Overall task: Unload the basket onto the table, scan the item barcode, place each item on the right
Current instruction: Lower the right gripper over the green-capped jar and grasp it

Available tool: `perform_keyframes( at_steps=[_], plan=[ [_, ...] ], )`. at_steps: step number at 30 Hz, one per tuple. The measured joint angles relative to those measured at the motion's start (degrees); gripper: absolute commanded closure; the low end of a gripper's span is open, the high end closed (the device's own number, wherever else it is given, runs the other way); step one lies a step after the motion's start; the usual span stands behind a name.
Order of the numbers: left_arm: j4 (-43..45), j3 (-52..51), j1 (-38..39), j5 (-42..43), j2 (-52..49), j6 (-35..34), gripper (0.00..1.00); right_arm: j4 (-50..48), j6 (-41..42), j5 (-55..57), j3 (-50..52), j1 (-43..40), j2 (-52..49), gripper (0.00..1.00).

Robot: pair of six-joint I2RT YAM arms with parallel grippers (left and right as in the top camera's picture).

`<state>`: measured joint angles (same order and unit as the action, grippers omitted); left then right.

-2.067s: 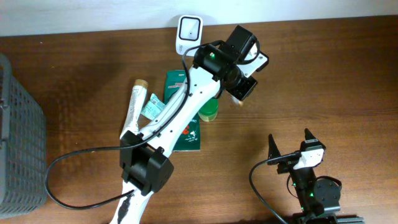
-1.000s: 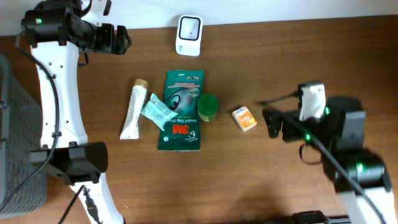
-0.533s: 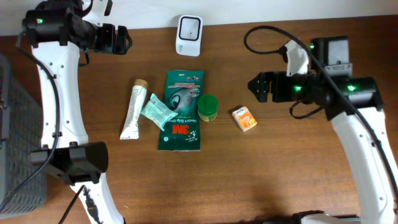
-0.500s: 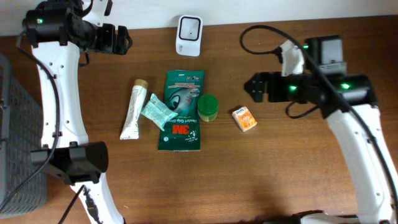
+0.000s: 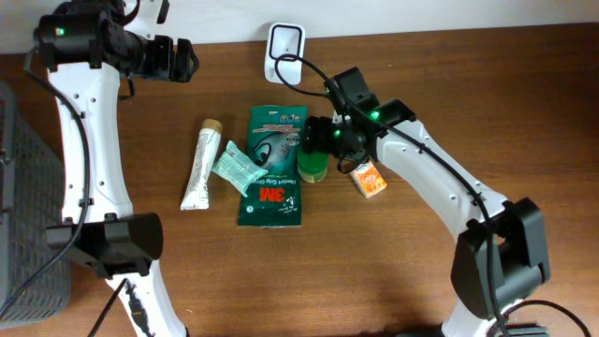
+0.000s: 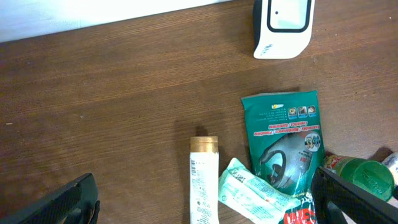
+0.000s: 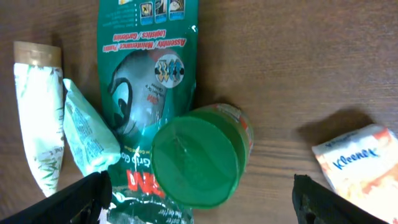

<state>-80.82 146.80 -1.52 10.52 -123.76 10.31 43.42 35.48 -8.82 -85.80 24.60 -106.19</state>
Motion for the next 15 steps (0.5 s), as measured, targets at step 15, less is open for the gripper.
perform_keyframes(
  at_steps=[15],
  plan=[
    [0.0,0.0,0.0,0.0,0.0,0.0,0.01,-0.9,-5.5,4.4,-1.4,3.1,-8.1,0.45]
  ],
)
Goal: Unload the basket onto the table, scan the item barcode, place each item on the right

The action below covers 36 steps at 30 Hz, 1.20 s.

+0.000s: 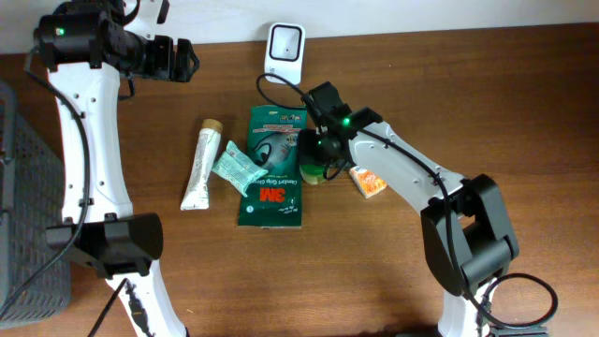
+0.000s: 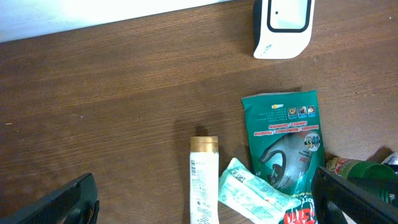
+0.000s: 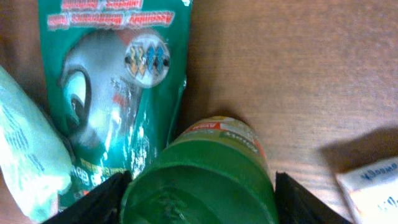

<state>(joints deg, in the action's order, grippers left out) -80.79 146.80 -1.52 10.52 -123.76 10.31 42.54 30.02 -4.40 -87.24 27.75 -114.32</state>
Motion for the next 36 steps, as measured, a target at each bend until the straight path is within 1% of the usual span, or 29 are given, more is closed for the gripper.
perform_keyframes(
  at_steps=[2,3,4,5,6,8,9,12,14,15,16,17,18,20,21,22,23,24,25,27,28,29,30,31,32,33,36],
  plan=[
    [0.0,0.0,0.0,0.0,0.0,0.0,0.01,5.0,-9.2,-0.1,-1.5,0.0,0.0,0.45],
    [0.0,0.0,0.0,0.0,0.0,0.0,0.01,7.2,-12.5,0.0,-2.3,0.0,-0.1,0.46],
    [0.0,0.0,0.0,0.0,0.0,0.0,0.01,9.6,-18.7,0.1,-3.9,0.0,-0.2,0.49],
    [0.0,0.0,0.0,0.0,0.0,0.0,0.01,10.9,-25.5,0.1,-6.1,0.0,-0.2,0.50],
    [0.0,0.0,0.0,0.0,0.0,0.0,0.01,11.3,-30.0,0.1,-6.9,0.0,-0.2,0.50],
    [0.0,0.0,0.0,0.0,0.0,0.0,0.01,13.0,-42.2,-0.1,-7.5,0.0,-0.2,0.49],
    [0.0,0.0,0.0,0.0,0.0,0.0,0.01,13.5,-46.5,-0.4,-7.5,0.0,-0.2,0.49],
    [0.0,0.0,0.0,0.0,0.0,0.0,0.01,14.3,-65.7,-5.3,-7.4,0.0,-0.2,0.49],
    [0.0,0.0,0.0,0.0,0.0,0.0,0.01,14.3,-76.5,-7.8,-7.0,0.0,-0.2,0.49],
    [0.0,0.0,0.0,0.0,0.0,0.0,0.01,14.3,-80.5,-8.4,-6.3,0.0,-0.2,0.42],
    [0.0,0.0,0.0,0.0,0.0,0.0,0.01,14.4,-84.9,-8.8,-5.6,0.0,-0.2,0.30],
    [0.0,0.0,0.0,0.0,0.0,0.0,0.00,14.4,-86.5,-9.0,-5.6,-0.3,-0.2,0.11],
    [0.0,0.0,0.0,0.0,0.0,0.0,0.01,14.3,-87.5,-9.2,-5.5,-0.6,-0.2,0.02],
    [0.0,0.0,0.0,0.0,0.0,0.0,0.01,12.5,-85.4,-9.3,-5.5,-1.1,-0.2,0.02],
    [0.0,0.0,0.0,0.0,0.0,0.0,0.01,11.1,-82.0,-9.3,-5.5,-1.1,-0.2,0.02],
    [0.0,0.0,0.0,0.0,0.0,0.0,0.01,9.9,-76.1,-9.4,-5.7,-1.1,-0.2,0.02],
    [0.0,0.0,0.0,0.0,0.0,0.0,0.01,9.7,-66.9,-9.5,-6.8,-1.1,-0.2,0.02],
    [0.0,0.0,0.0,0.0,0.0,0.0,0.01,9.8,-55.1,-9.7,-8.7,-1.2,-0.2,0.02],
    [0.0,0.0,0.0,0.0,0.0,0.0,0.01,11.0,-45.0,-9.9,-9.7,-1.2,-0.2,0.02],
    [0.0,0.0,0.0,0.0,0.0,0.0,0.01,13.9,-32.5,-9.6,-10.0,-1.4,-0.2,0.02],
    [0.0,0.0,0.0,0.0,0.0,0.0,0.01,14.3,-27.6,-9.1,-10.0,-1.5,-0.2,0.02],
    [0.0,0.0,0.0,0.0,0.0,0.0,0.01,14.5,-25.2,-8.7,-10.0,-1.5,-0.2,0.02],
    [0.0,0.0,0.0,0.0,0.0,0.0,0.01,15.6,-18.9,-7.1,-10.0,-1.5,-0.2,0.00],
    [0.0,0.0,0.0,0.0,0.0,0.0,0.01,16.7,-14.6,-5.9,-10.0,-1.5,-0.2,0.03],
    [0.0,0.0,0.0,0.0,0.0,0.0,0.01,17.8,-9.5,-4.7,-10.0,-1.5,-0.2,0.05],
    [0.0,0.0,0.0,0.0,0.0,0.0,0.00,18.4,-6.1,-4.0,-10.0,-1.5,-0.2,0.05],
    [0.0,0.0,0.0,0.0,0.0,0.0,0.01,19.1,-0.6,-2.8,-10.0,-1.4,-0.8,0.06]
  ],
)
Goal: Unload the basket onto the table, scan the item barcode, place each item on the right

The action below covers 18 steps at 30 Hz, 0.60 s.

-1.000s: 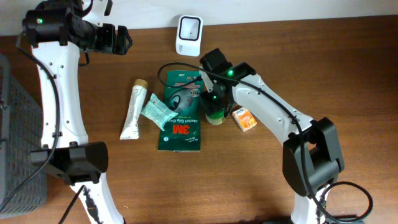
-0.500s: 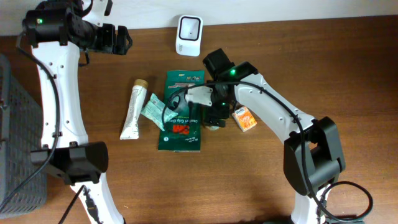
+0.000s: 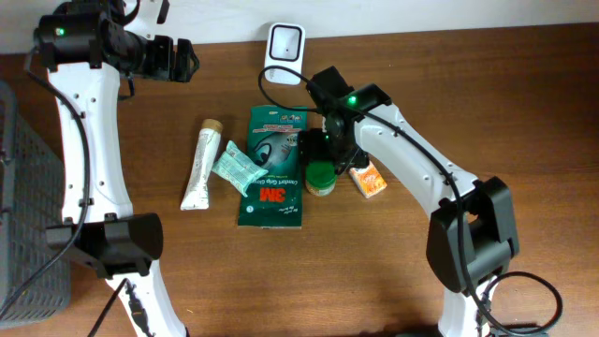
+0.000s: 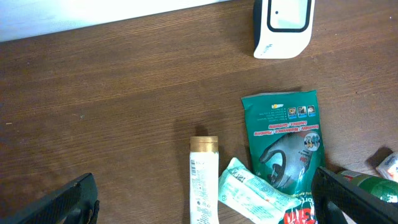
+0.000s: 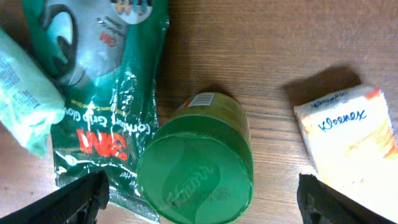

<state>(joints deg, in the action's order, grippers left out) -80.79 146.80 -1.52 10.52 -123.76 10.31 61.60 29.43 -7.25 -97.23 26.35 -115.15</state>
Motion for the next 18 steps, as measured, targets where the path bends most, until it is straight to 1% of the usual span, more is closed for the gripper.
perform_keyframes(
  at_steps=[2,3,5,6,7,8,12,13,14,16,17,18],
  plan=[
    [0.0,0.0,0.0,0.0,0.0,0.0,0.01,0.2,1.3,0.4,0.0,0.7,-2.1,0.06],
    [0.0,0.0,0.0,0.0,0.0,0.0,0.01,0.1,1.7,0.5,0.0,1.4,-3.0,0.08],
    [0.0,0.0,0.0,0.0,0.0,0.0,0.01,0.1,1.6,0.6,0.0,2.2,-3.8,0.16],
    [0.0,0.0,0.0,0.0,0.0,0.0,0.01,0.1,1.4,0.8,0.0,2.4,-4.1,0.22],
    [0.0,0.0,0.0,0.0,0.0,0.0,0.01,0.2,1.4,1.4,0.0,2.5,-4.4,0.31],
    [0.0,0.0,0.0,0.0,0.0,0.0,0.01,0.2,-0.2,2.2,0.0,2.5,-4.4,0.35],
    [0.0,0.0,0.0,0.0,0.0,0.0,0.01,0.2,-4.4,3.0,0.0,2.5,-4.4,0.36],
    [0.0,0.0,0.0,0.0,0.0,0.0,0.01,0.2,-5.5,3.0,0.0,2.5,-4.4,0.37],
    [0.0,0.0,0.0,0.0,0.0,0.0,0.01,1.3,-9.4,3.0,-0.5,2.5,-4.5,0.42],
    [0.0,0.0,0.0,0.0,0.0,0.0,0.01,2.3,-18.4,3.3,-2.8,2.4,-4.5,0.44],
    [0.0,0.0,0.0,0.0,0.0,0.0,0.01,2.3,-27.2,3.4,-4.2,2.3,-4.5,0.44],
    [0.0,0.0,0.0,0.0,0.0,0.0,0.01,2.3,-34.1,3.4,-4.6,2.3,-4.5,0.43]
  ],
)
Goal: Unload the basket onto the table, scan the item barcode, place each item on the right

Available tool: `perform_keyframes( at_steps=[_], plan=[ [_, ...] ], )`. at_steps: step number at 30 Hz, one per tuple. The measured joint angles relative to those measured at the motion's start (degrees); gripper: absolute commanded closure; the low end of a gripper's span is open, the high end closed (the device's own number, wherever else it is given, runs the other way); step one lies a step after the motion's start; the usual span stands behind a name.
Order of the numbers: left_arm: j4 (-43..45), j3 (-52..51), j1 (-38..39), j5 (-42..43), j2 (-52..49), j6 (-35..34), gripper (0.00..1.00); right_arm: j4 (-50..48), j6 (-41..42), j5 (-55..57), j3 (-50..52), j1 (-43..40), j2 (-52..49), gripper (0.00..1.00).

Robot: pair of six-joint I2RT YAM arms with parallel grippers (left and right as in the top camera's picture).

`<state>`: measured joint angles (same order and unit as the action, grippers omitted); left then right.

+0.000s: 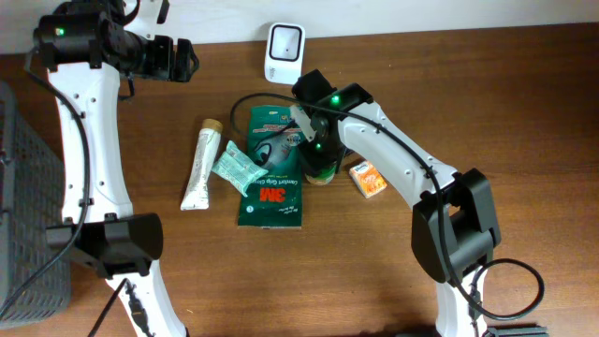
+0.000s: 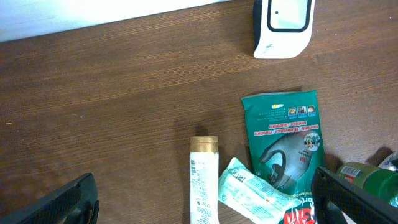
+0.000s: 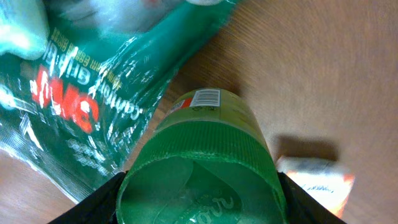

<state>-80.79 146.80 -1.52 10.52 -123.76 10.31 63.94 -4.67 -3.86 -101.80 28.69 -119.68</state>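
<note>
A green jar point(image 1: 320, 169) with a ribbed green lid point(image 3: 198, 177) stands beside the green 3M pouch point(image 1: 270, 168). Its label barcode point(image 3: 205, 98) shows in the right wrist view. My right gripper point(image 3: 198, 202) is down over the jar, shut on it with both fingers pressed against the lid's sides. In the overhead view the right gripper point(image 1: 316, 142) sits just behind the jar. The white scanner point(image 1: 284, 42) stands at the table's back edge. My left gripper point(image 2: 205, 198) hangs open high over the back left, holding nothing.
A white tube point(image 1: 199, 167) and a pale green sachet point(image 1: 233, 167) lie left of the pouch. An orange and white Kleenex pack point(image 1: 368, 180) lies right of the jar. A dark mesh basket point(image 1: 23, 215) stands at the left edge.
My right gripper was open above the jar. Now its wrist is turned and its fingers are shut on the lid. The jar's barcode faces the wrist camera. The left arm has not moved.
At first my right gripper hung open over the jar by the pouch. Then its fingers hugged the lid. Later it was open again, with the jar a little nearer the table's front. Now it is shut on the lid from a turned angle.
</note>
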Motion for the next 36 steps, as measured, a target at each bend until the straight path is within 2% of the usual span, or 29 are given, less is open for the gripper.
perform_keyframes(
  at_steps=[1,4,6,9,14,16,17,20,22,23,24,28,30,34,36],
  plan=[
    [0.0,0.0,0.0,0.0,0.0,0.0,0.01,0.2,-11.6,0.0,0.0,0.0,0.0,0.42],
    [0.0,0.0,0.0,0.0,0.0,0.0,0.01,0.2,-28.0,-0.5,0.0,0.0,0.0,0.42],
    [0.0,0.0,0.0,0.0,0.0,0.0,0.01,0.2,-35.1,-1.6,0.0,0.0,0.0,0.42],
    [0.0,0.0,0.0,0.0,0.0,0.0,0.01,1.5,-45.3,-2.2,0.6,0.0,0.0,0.28],
    [0.0,0.0,0.0,0.0,0.0,0.0,0.01,4.0,-63.2,-2.4,2.8,-0.1,0.0,0.22],
    [0.0,0.0,0.0,0.0,0.0,0.0,0.01,4.0,-65.0,-2.5,2.9,-0.1,0.0,0.12],
    [0.0,0.0,0.0,0.0,0.0,0.0,0.01,3.6,-65.0,-2.5,2.9,-0.1,0.0,0.03],
    [0.0,0.0,0.0,0.0,0.0,0.0,0.01,3.3,-55.5,-3.5,1.5,-0.1,0.0,0.02],
    [0.0,0.0,0.0,0.0,0.0,0.0,0.01,3.5,-42.4,-4.2,-2.0,-0.1,0.0,0.02],
    [0.0,0.0,0.0,0.0,0.0,0.0,0.01,4.3,-27.9,-4.7,-4.5,-0.1,0.0,0.02],
    [0.0,0.0,0.0,0.0,0.0,0.0,0.01,6.0,-19.1,-4.9,-4.8,-0.1,0.0,0.02],
    [0.0,0.0,0.0,0.0,0.0,0.0,0.01,6.4,-1.5,-5.3,-4.8,-0.2,0.0,0.04],
    [0.0,0.0,0.0,0.0,0.0,0.0,0.01,5.7,14.1,-4.8,-4.7,-0.5,0.0,0.06],
    [0.0,0.0,0.0,0.0,0.0,0.0,0.01,4.5,30.0,-3.7,-2.5,-0.6,0.0,0.10],
    [0.0,0.0,0.0,0.0,0.0,0.0,0.01,4.0,35.3,-2.8,0.1,-0.6,0.0,0.11]
  ],
)
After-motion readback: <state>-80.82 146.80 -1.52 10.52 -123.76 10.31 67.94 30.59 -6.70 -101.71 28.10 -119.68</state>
